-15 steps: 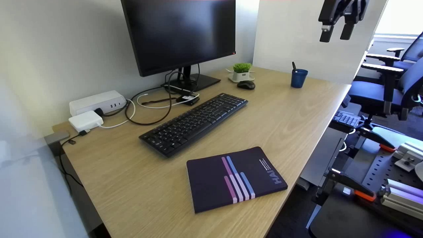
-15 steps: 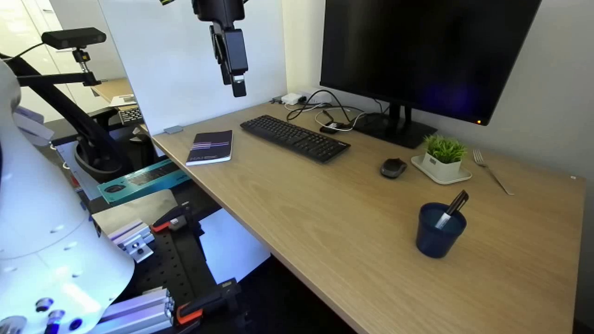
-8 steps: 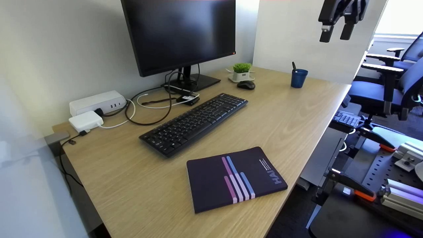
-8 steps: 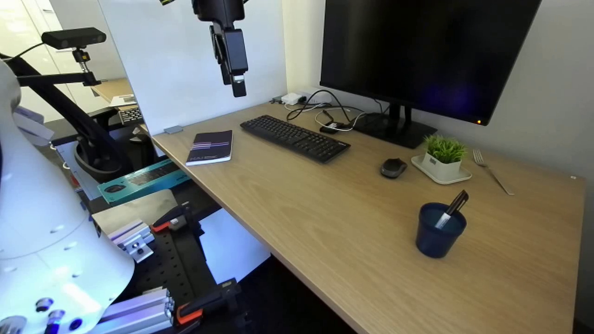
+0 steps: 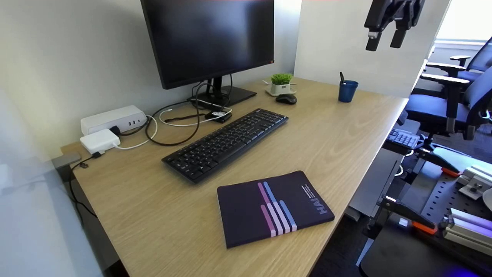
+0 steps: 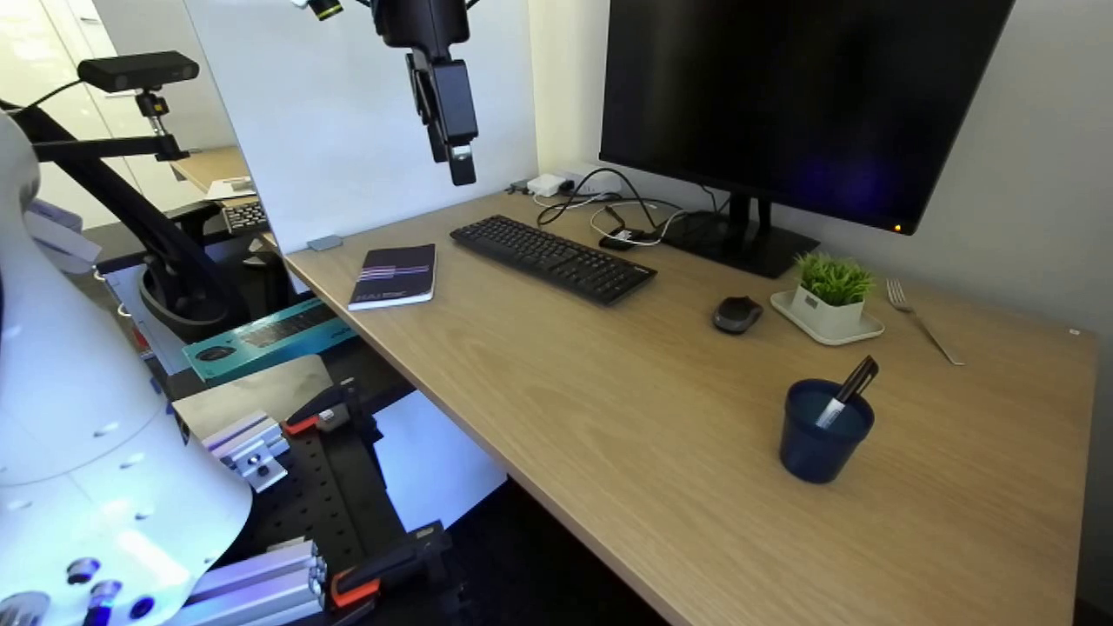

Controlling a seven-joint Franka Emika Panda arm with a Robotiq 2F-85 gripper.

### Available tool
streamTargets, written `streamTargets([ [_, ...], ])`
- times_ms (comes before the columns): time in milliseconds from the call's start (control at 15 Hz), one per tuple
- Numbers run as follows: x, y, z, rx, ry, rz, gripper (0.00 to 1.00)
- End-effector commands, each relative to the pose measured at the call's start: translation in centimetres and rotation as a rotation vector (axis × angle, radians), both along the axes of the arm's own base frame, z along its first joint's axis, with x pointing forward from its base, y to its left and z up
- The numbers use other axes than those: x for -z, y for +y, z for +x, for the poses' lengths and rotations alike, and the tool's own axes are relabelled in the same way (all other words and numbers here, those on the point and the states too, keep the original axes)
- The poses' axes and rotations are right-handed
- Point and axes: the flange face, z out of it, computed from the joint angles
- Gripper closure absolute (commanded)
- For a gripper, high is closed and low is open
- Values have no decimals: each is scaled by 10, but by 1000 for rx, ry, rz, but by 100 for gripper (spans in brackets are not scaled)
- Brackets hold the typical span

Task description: Remove the marker from the cup and put it on the table

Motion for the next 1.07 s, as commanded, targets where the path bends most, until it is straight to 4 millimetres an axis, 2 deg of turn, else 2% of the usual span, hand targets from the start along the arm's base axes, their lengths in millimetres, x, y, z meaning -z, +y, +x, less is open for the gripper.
streamTargets([
  [0, 22, -10, 23, 62, -35, -42, 0],
  [267, 59, -40, 51, 191, -60, -127, 0],
  [467, 77, -67, 64, 299, -87, -223, 0],
  [667, 81, -86, 75, 407, -124, -333, 0],
  [1000, 83, -92, 98, 523, -206, -465, 0],
])
